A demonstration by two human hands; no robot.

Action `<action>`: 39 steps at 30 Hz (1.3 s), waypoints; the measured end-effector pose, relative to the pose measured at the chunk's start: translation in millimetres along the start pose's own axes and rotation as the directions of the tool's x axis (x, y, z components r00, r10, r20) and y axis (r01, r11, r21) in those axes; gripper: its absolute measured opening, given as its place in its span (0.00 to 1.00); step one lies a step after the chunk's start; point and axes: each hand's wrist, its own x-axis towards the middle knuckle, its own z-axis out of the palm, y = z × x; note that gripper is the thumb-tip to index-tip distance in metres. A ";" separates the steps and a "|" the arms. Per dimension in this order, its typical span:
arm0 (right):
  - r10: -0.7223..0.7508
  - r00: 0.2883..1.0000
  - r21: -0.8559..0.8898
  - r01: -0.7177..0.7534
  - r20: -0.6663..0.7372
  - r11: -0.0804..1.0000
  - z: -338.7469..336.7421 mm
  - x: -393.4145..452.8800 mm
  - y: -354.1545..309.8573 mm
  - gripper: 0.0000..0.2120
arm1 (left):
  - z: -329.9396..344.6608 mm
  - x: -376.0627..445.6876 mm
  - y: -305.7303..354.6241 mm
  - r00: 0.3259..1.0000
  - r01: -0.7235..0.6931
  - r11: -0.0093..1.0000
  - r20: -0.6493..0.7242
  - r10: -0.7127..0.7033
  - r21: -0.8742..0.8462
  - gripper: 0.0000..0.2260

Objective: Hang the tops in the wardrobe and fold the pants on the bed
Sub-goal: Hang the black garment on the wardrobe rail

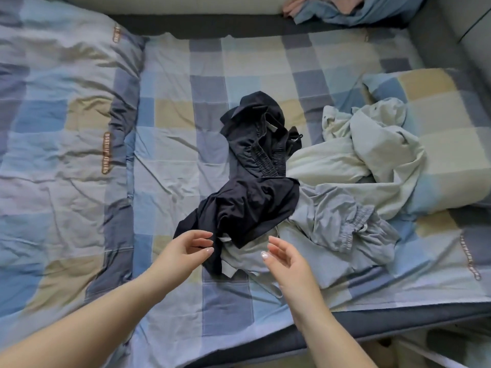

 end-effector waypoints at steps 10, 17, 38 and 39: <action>0.075 0.994 -0.014 -0.074 0.081 0.997 37.8 133.0 76.1 0.23 | 36.8 150.6 -66.0 0.984 -0.073 0.935 -0.126 0.123 0.346 0.27; 0.080 0.981 -0.052 -0.072 0.179 0.996 70.3 174.0 114.9 0.27 | 53.9 197.2 -104.5 0.982 -0.078 0.924 -0.130 0.136 0.374 0.24; -0.255 0.961 0.287 0.274 -0.103 0.918 79.2 47.5 0.3 0.10 | -36.2 25.6 21.6 0.943 -0.327 0.934 0.019 0.333 -0.141 0.14; -0.264 0.957 0.321 0.289 -0.118 0.902 72.2 27.7 -15.1 0.10 | -46.4 8.0 25.8 0.942 -0.333 0.936 0.007 0.336 -0.110 0.13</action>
